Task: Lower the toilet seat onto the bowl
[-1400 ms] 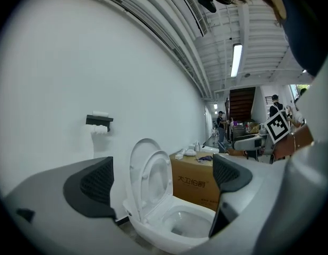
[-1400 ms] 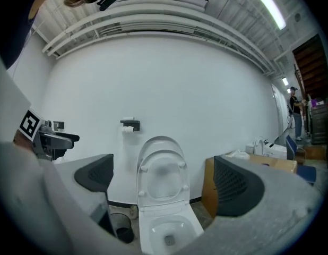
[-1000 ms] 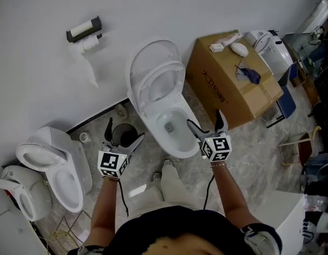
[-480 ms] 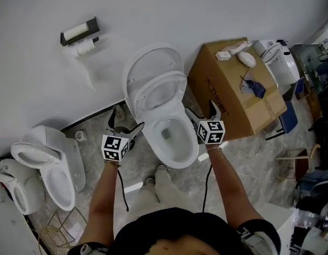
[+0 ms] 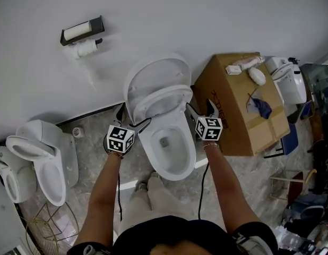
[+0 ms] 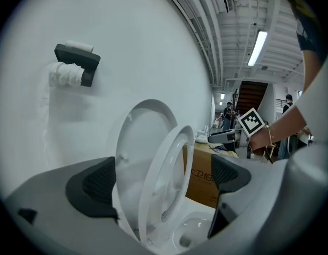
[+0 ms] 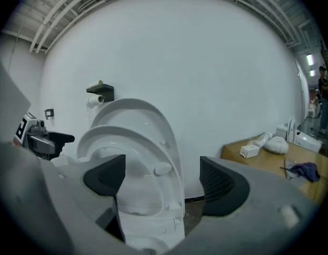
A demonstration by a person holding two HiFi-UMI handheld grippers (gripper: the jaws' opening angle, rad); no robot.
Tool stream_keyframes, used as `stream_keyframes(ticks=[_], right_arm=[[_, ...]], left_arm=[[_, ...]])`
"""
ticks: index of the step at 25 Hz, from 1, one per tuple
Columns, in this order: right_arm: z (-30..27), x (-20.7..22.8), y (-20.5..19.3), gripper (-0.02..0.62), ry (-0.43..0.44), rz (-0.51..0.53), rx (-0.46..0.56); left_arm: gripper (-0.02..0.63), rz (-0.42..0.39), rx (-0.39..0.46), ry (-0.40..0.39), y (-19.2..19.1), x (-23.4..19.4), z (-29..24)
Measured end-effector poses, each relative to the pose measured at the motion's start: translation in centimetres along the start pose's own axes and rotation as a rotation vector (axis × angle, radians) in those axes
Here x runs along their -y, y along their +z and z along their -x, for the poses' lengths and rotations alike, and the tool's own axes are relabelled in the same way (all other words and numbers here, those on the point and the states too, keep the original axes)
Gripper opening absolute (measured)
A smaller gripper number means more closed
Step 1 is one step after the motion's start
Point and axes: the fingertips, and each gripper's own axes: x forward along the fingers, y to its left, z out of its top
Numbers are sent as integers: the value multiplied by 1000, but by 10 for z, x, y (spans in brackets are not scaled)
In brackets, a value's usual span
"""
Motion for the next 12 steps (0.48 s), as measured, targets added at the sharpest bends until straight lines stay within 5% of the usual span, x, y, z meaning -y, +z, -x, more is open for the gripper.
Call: stream_keyframes(ticks=[3,4,6,12], right_arm=[[-21,9,2,432,10,9,-12],[-28,11,3,425,12,6,-14],[-40,15,4,397,16,9,-17],[-68,19,1,292,30,21,-38]], left_arm=[[534,-17,-6,21,-2,-8,-14],[464,-24,-7,30,-3,-11,-18],[193,-37,-20,54,-8,-18,-24],[207,-47,-76,66,-20,-26,-43]])
